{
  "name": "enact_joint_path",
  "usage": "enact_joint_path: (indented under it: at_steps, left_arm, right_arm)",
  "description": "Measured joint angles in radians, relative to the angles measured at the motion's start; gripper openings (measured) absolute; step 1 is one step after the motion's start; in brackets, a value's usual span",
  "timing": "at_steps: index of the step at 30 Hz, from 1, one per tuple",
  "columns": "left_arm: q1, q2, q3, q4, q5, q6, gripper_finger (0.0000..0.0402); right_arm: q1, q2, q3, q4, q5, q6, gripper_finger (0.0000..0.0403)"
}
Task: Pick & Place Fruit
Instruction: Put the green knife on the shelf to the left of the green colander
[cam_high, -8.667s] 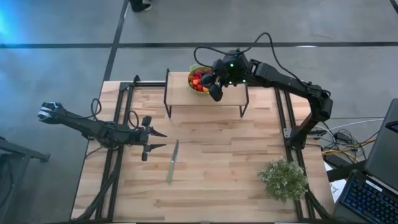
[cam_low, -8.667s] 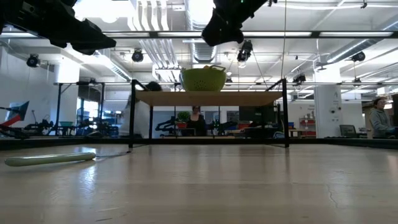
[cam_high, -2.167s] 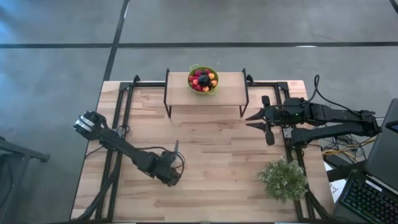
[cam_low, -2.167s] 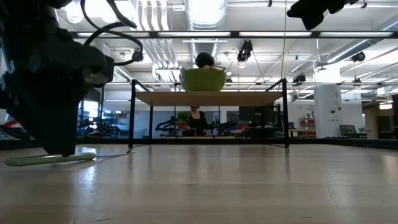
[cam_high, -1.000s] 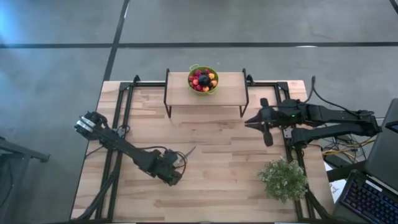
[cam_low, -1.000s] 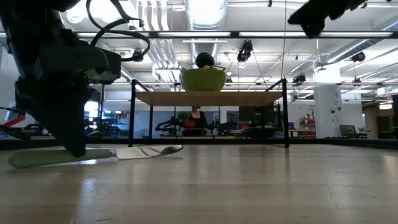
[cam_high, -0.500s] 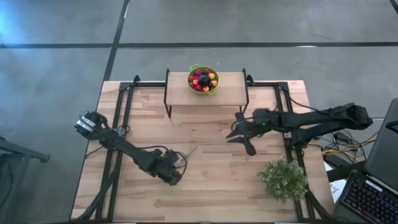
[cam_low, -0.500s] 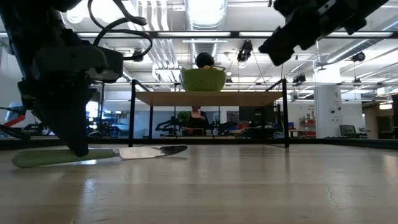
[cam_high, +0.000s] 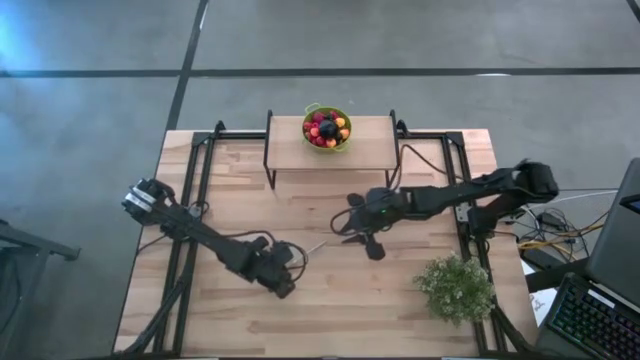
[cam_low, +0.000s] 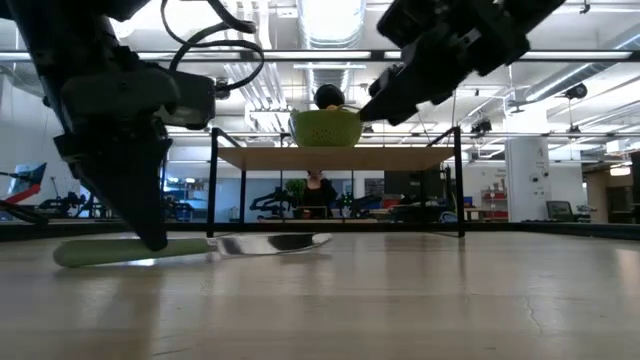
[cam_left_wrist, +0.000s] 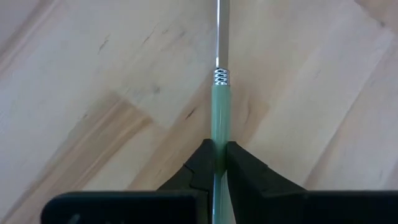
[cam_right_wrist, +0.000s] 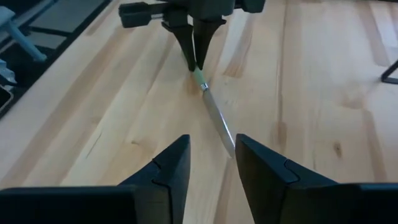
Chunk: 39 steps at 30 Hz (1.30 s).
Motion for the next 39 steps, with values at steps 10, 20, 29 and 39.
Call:
enact_joint_path:
  at_steps: [10,20,29,39]
  left_arm:
    - [0.049,0.002,-0.001,0.069,-0.002,0.100,0.0029]
    - [0.081,0.003,-0.001,0.114,-0.004,0.177,0.0029]
    - [0.092,0.003,-0.001,0.151,-0.004,0.226,0.0029]
    - [0.092,0.003,-0.001,0.166,-0.004,0.248,0.0029]
  right_arm:
    - [0.003,0.177,0.107,0.000,-0.003,0.000,0.0153]
    - [0.011,0.322,0.193,0.001,-0.027,-0.008,0.0171]
    - [0.016,0.409,0.240,0.001,-0.077,-0.007,0.0170]
    - [0.016,0.497,0.247,0.007,-0.068,-0.008,0.0137]
